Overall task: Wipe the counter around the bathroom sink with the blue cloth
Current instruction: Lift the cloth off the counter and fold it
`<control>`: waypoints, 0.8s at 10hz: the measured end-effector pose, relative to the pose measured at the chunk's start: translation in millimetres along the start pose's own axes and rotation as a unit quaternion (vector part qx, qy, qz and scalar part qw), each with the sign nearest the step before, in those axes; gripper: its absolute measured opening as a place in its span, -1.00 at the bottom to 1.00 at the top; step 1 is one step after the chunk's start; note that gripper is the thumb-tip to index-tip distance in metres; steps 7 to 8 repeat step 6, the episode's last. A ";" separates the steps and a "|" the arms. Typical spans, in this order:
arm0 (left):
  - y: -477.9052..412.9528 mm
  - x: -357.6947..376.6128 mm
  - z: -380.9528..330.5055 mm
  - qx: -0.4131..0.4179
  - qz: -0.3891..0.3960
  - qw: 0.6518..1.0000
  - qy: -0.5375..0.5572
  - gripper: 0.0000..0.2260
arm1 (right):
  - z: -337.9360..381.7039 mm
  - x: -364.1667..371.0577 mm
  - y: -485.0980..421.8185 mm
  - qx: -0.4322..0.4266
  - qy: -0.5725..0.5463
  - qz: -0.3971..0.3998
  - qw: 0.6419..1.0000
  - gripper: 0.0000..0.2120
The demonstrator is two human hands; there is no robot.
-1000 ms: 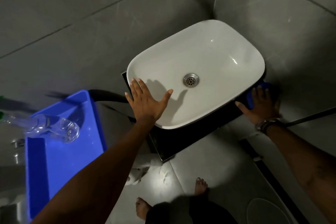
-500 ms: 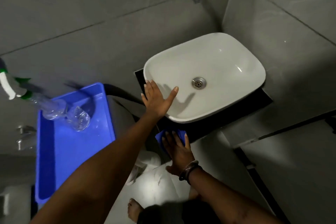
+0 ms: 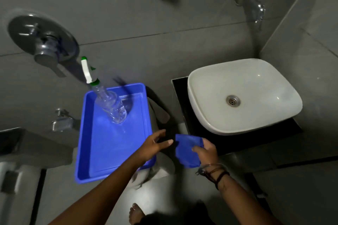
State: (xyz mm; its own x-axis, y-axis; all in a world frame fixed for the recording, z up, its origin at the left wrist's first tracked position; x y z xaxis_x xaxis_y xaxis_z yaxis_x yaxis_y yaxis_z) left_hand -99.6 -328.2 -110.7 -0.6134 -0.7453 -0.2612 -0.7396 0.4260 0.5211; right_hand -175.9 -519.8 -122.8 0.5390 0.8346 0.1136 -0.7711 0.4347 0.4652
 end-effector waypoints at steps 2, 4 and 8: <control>24.6 -86.7 42.5 -0.026 -0.037 0.986 0.163 -0.75 | -2.6 131.6 10.7 0.162 -0.129 0.113 0.972 -0.76; 37.5 -176.5 117.5 -0.140 -0.223 0.964 0.034 -0.74 | -40.8 241.9 6.6 0.071 0.128 0.124 0.981 -0.76; 24.2 -186.9 147.4 -0.169 -0.227 0.941 -0.187 -0.71 | -73.4 271.6 2.2 -0.008 0.375 0.064 0.925 -0.69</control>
Point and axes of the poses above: each hand's wrist, its own y-axis away from the middle knuckle, its own x-axis out of the palm, z = x × y, the point moved 5 cm from there along -y, towards the middle knuckle, and after that the axes turned 13 degrees about -y, right-handed, at the moved point
